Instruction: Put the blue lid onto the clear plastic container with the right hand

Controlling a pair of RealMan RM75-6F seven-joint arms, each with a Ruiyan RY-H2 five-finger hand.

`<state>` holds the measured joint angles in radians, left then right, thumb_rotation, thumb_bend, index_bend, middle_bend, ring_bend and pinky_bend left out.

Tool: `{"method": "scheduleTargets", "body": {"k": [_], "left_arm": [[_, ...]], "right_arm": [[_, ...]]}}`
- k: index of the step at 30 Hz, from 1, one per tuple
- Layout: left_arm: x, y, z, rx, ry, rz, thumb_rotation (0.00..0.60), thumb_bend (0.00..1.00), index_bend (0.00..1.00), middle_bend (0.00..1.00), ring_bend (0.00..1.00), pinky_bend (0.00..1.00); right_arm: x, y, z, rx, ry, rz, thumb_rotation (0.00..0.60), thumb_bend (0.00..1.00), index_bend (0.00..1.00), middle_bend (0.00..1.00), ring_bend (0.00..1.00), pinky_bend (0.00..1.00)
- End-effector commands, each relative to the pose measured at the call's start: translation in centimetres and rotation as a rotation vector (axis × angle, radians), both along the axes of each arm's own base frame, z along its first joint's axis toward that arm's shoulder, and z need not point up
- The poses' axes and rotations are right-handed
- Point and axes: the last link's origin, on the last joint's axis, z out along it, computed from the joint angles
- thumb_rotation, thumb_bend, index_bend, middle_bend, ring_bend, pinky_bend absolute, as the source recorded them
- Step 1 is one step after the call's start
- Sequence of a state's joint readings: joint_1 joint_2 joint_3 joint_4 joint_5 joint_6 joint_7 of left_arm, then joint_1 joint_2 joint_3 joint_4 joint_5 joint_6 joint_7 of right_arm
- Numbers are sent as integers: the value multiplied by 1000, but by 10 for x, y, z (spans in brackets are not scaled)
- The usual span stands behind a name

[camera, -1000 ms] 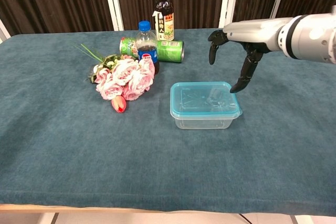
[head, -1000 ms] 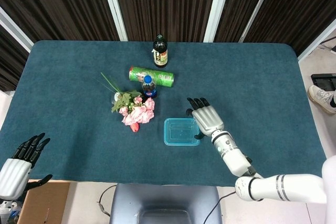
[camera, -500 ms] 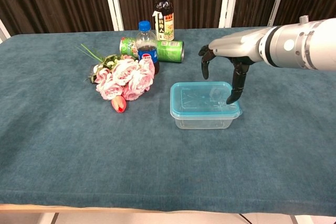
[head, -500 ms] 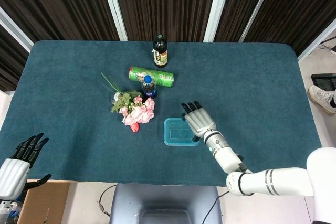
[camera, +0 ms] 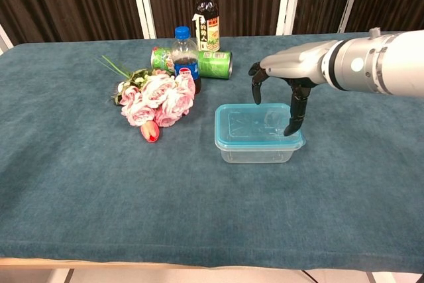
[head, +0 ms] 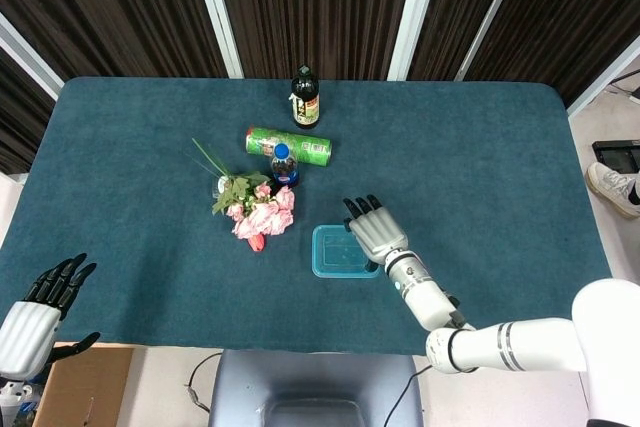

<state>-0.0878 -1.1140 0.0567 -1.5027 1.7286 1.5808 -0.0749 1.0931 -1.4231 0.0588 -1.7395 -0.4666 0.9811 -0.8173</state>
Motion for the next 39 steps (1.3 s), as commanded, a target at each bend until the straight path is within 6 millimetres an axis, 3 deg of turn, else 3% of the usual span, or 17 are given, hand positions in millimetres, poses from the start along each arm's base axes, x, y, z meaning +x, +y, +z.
{"method": "scheduleTargets", "body": {"k": [1, 39], "left_arm": [[0, 0, 0, 3, 2, 1, 600, 450, 56, 0, 68, 162], [0, -1, 1, 3, 0, -4, 600, 449, 56, 0, 68, 161]], "right_arm": [[1, 0, -2, 6, 7, 0, 600, 48, 446, 117, 0, 46], [-1, -1, -6, 8, 32, -14, 600, 44, 458, 118, 0, 44]]}}
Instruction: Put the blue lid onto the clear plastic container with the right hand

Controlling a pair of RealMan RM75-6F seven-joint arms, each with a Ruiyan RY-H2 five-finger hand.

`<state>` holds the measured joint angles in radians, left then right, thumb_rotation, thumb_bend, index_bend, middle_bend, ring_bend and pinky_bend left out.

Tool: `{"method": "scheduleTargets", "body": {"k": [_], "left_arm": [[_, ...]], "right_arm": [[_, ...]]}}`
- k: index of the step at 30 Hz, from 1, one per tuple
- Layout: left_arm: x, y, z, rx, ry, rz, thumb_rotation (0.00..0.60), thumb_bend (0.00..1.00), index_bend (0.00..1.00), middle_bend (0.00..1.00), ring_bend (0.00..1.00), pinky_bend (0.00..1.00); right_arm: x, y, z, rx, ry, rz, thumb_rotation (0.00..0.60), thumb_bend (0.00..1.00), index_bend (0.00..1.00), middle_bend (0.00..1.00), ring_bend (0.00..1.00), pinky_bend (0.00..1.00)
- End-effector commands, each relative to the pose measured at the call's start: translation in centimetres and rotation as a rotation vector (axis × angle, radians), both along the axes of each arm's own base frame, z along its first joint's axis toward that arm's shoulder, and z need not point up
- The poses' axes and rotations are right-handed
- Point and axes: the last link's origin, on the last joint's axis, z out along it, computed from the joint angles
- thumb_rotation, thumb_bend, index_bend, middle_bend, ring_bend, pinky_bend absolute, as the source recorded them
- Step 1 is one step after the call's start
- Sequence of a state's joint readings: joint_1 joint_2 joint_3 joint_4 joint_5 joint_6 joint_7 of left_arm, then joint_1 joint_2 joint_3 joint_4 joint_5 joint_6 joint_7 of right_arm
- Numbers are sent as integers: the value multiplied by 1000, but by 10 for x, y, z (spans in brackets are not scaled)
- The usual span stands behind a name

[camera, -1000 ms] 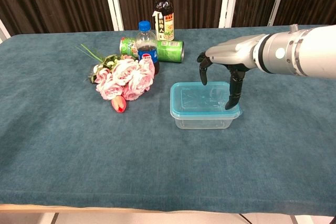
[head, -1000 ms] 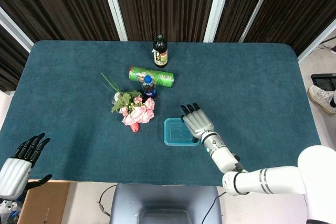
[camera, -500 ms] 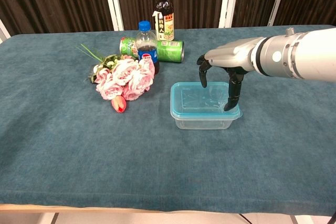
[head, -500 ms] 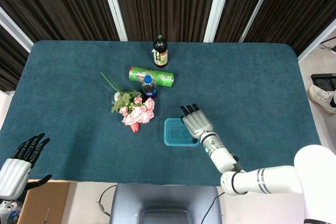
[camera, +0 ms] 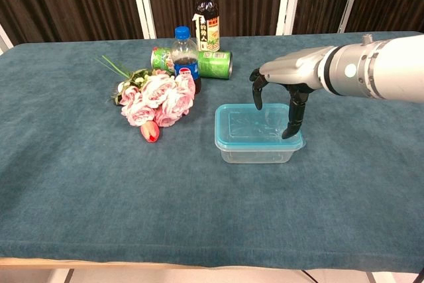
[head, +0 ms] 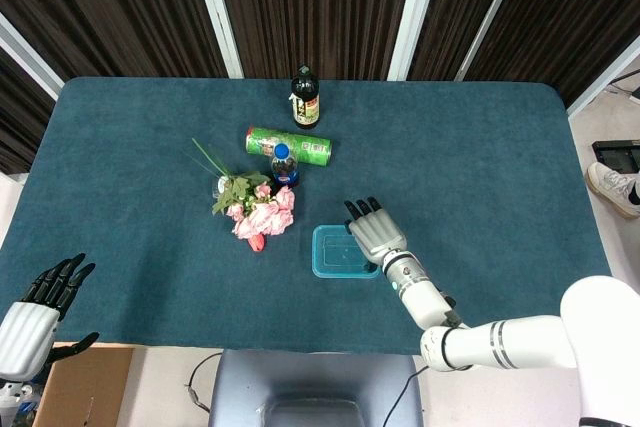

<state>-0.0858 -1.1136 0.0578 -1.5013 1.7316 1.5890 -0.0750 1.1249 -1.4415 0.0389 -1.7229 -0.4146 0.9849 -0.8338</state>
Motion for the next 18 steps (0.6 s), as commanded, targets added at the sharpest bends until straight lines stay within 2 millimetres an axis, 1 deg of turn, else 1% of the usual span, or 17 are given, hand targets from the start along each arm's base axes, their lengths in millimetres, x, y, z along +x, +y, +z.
{"method": "scheduleTargets", "body": {"k": [1, 10, 18], "left_arm": [[0, 0, 0, -2, 1, 0, 600, 449, 56, 0, 68, 161], [0, 1, -1, -2, 2, 2, 600, 449, 56, 0, 68, 162], [0, 1, 0, 2, -1, 0, 600, 448, 56, 0, 68, 162]], "right_arm": [[0, 0, 0, 0, 2, 2, 600, 39, 458, 118, 0, 44], [-1, 0, -2, 8, 10, -1, 600, 1, 477, 118, 0, 43], [-2, -1, -2, 7, 18, -3, 600, 0, 479, 118, 0, 43]]}}
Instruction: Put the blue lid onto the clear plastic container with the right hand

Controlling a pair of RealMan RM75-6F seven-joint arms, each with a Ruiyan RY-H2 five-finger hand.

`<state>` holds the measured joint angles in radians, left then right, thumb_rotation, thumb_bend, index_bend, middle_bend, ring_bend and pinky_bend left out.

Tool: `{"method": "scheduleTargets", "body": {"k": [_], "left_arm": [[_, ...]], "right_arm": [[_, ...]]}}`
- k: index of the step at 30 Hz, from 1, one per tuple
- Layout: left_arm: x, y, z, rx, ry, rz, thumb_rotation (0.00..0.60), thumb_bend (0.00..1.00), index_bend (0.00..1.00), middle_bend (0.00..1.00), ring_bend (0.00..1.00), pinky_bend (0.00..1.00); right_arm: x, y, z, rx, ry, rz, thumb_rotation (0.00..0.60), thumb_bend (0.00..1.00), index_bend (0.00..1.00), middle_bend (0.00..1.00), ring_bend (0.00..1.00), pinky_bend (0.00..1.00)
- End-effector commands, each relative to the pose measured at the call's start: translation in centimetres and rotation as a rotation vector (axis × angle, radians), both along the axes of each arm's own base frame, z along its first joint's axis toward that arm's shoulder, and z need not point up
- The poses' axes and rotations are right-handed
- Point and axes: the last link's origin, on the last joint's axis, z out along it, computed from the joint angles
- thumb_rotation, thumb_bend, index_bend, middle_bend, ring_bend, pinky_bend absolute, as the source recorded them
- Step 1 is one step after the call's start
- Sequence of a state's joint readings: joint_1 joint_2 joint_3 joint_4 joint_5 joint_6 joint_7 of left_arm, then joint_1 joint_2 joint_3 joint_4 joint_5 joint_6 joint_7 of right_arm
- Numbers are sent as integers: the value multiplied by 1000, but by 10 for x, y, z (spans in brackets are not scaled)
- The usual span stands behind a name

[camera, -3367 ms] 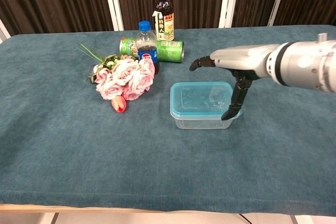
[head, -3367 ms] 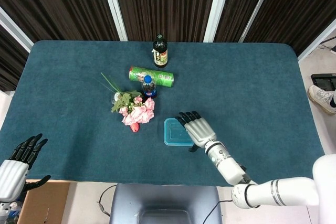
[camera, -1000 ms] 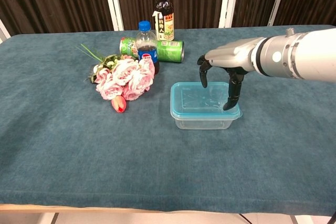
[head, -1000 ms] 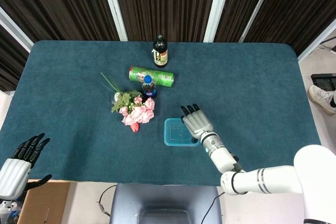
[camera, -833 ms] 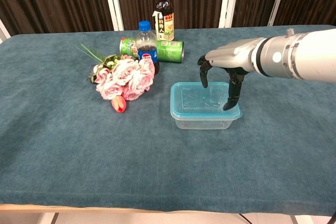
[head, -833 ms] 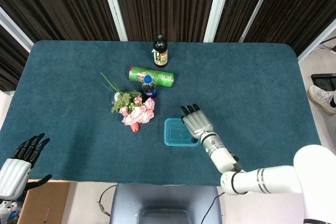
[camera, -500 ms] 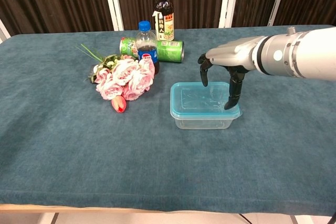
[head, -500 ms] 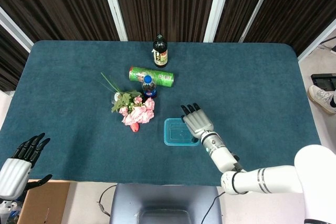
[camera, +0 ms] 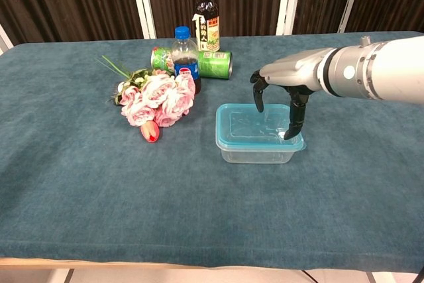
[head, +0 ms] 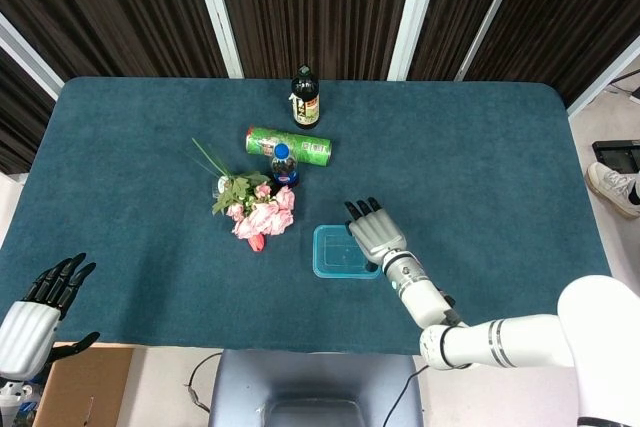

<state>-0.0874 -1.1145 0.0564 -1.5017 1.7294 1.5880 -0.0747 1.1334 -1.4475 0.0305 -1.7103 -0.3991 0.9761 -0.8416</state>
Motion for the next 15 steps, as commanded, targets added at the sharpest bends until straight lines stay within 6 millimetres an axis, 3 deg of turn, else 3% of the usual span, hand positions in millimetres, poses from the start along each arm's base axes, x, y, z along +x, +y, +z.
{"method": "scheduleTargets", "body": {"k": [1, 15], "left_arm": [[0, 0, 0, 0, -1, 0, 600, 448, 56, 0, 68, 162], [0, 0, 0, 0, -2, -1, 600, 449, 56, 0, 68, 162]], "right_arm": [[0, 0, 0, 0, 3, 1, 600, 0, 480, 118, 0, 43], [-5, 1, -5, 2, 10, 0, 600, 0, 479, 118, 0, 43]]}}
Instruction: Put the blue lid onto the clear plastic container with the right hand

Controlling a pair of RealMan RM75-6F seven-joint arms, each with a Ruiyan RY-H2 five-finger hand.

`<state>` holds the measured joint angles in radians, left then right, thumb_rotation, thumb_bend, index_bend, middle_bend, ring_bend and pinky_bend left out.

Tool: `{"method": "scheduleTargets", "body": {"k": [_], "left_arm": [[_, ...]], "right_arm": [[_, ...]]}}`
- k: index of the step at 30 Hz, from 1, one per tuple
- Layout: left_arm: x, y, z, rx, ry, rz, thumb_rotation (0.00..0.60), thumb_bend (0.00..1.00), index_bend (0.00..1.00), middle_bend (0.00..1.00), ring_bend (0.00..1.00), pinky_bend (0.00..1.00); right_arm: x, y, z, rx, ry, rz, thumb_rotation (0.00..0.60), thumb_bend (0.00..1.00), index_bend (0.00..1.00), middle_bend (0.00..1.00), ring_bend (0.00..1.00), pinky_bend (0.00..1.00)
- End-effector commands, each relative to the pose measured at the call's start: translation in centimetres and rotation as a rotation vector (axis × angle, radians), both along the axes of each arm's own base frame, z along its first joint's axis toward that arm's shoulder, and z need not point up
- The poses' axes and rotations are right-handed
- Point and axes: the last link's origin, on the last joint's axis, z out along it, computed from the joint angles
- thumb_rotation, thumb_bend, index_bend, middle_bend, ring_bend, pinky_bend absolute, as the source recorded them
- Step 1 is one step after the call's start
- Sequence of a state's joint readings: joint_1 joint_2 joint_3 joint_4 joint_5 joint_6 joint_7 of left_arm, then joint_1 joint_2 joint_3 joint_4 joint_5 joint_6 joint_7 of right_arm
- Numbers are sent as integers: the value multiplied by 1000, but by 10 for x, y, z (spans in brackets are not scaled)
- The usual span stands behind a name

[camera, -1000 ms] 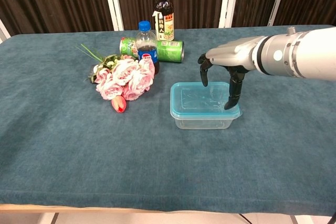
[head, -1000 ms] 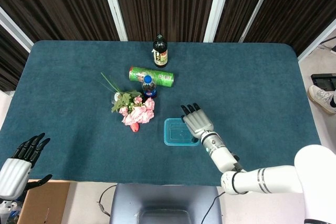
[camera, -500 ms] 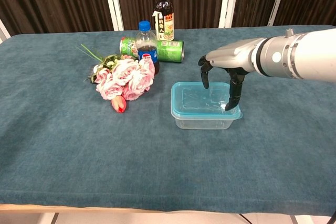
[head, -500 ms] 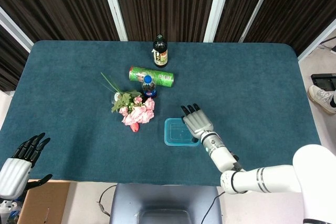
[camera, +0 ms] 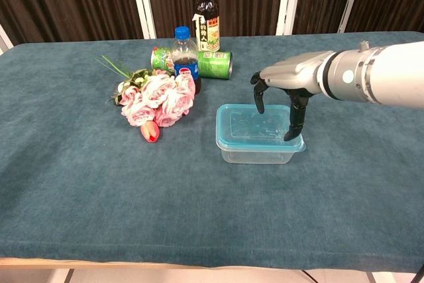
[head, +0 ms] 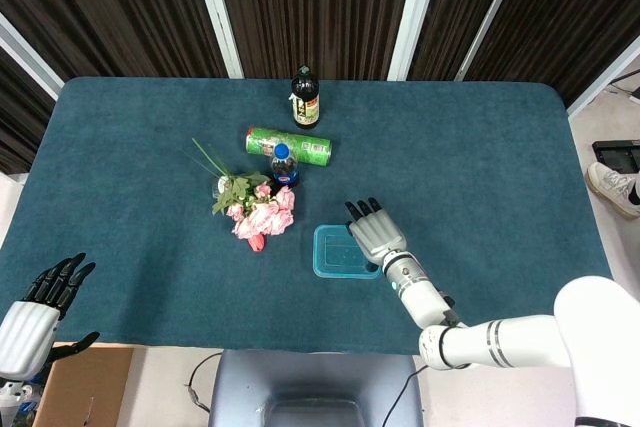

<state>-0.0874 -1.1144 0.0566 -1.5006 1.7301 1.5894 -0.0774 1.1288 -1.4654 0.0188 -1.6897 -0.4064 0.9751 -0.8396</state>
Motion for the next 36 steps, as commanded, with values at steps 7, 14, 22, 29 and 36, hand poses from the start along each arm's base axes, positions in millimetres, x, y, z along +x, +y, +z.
{"method": "scheduleTargets", "body": {"k": [7, 14, 22, 29, 36], "left_arm": [[0, 0, 0, 0, -2, -1, 600, 449, 56, 0, 68, 161], [0, -1, 1, 1, -5, -2, 600, 450, 56, 0, 68, 162], [1, -1, 1, -1, -4, -5, 600, 449, 56, 0, 68, 162], [1, 0, 0, -2, -1, -4, 600, 449, 56, 0, 68, 161], [-1, 0, 3, 4, -9, 2, 600, 449, 53, 0, 68, 162]], "right_arm": [[-1, 0, -2, -5, -6, 1, 600, 0, 475, 118, 0, 43], [2, -1, 2, -16, -31, -1, 600, 0, 472, 118, 0, 43], [11, -1, 14, -32, -75, 1, 600, 1, 461, 118, 0, 42], [25, -5, 11, -31, -121, 3, 600, 1, 458, 118, 0, 41], [34, -4, -3, -9, -124, 3, 600, 6, 458, 118, 0, 41]]}}
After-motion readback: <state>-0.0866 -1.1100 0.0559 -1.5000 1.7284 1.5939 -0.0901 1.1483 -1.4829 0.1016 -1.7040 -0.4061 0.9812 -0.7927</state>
